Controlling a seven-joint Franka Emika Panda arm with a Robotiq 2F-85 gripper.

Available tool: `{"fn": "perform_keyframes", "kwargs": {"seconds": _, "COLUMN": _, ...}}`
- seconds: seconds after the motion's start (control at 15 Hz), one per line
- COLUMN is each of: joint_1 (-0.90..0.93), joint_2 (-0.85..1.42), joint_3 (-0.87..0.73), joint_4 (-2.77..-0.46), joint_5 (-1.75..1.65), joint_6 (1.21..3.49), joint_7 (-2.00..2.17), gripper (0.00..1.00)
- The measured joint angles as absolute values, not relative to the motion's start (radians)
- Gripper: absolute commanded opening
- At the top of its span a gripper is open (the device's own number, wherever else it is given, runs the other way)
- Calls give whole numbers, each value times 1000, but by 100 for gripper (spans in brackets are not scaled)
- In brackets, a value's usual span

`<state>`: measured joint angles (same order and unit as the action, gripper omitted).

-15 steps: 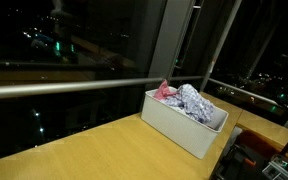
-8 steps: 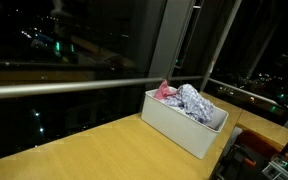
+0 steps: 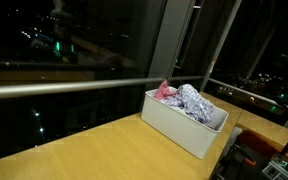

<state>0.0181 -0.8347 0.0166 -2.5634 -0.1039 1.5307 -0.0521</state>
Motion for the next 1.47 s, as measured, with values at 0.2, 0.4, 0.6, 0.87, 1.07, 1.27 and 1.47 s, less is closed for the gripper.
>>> {"fn": "perform_keyframes", "kwargs": {"seconds": 0.2, "joint_1": 47, "joint_2": -760, "joint_3": 47, "joint_4": -2516, "joint_5": -94, "joint_6": 1653, "joint_7": -43, "gripper": 100}}
{"fn": "perform_keyframes", "kwargs": {"seconds": 0.4, "joint_1": 69, "joint_2": -657, "joint_3": 88, "joint_4": -2461, "joint_5": -93, "joint_6": 1807, "joint_7": -13, "gripper": 100}}
{"fn": "perform_keyframes", "kwargs": {"seconds": 0.6, "joint_1": 70, "joint_2": -526, "joint_3": 125, "joint_4": -2386, "joint_5": -102, "joint_6": 1956, "joint_7": 24, "gripper": 100}}
{"fn": "perform_keyframes", "kwargs": {"seconds": 0.87, "joint_1": 58, "joint_2": -314, "joint_3": 134, "joint_4": -2253, "joint_5": -164, "joint_6": 2100, "joint_7": 81, "gripper": 100}}
{"fn": "perform_keyframes", "kwargs": {"seconds": 1.07, "joint_1": 34, "joint_2": -147, "joint_3": 128, "joint_4": -2148, "joint_5": -214, "joint_6": 2165, "joint_7": 115, "gripper": 100}}
{"fn": "perform_keyframes", "kwargs": {"seconds": 1.27, "joint_1": 24, "joint_2": 2, "joint_3": 103, "joint_4": -2065, "joint_5": -249, "joint_6": 2207, "joint_7": 138, "gripper": 100}}
{"fn": "perform_keyframes", "kwargs": {"seconds": 1.47, "joint_1": 23, "joint_2": 135, "joint_3": 63, "joint_4": -2016, "joint_5": -256, "joint_6": 2258, "joint_7": 144, "gripper": 100}}
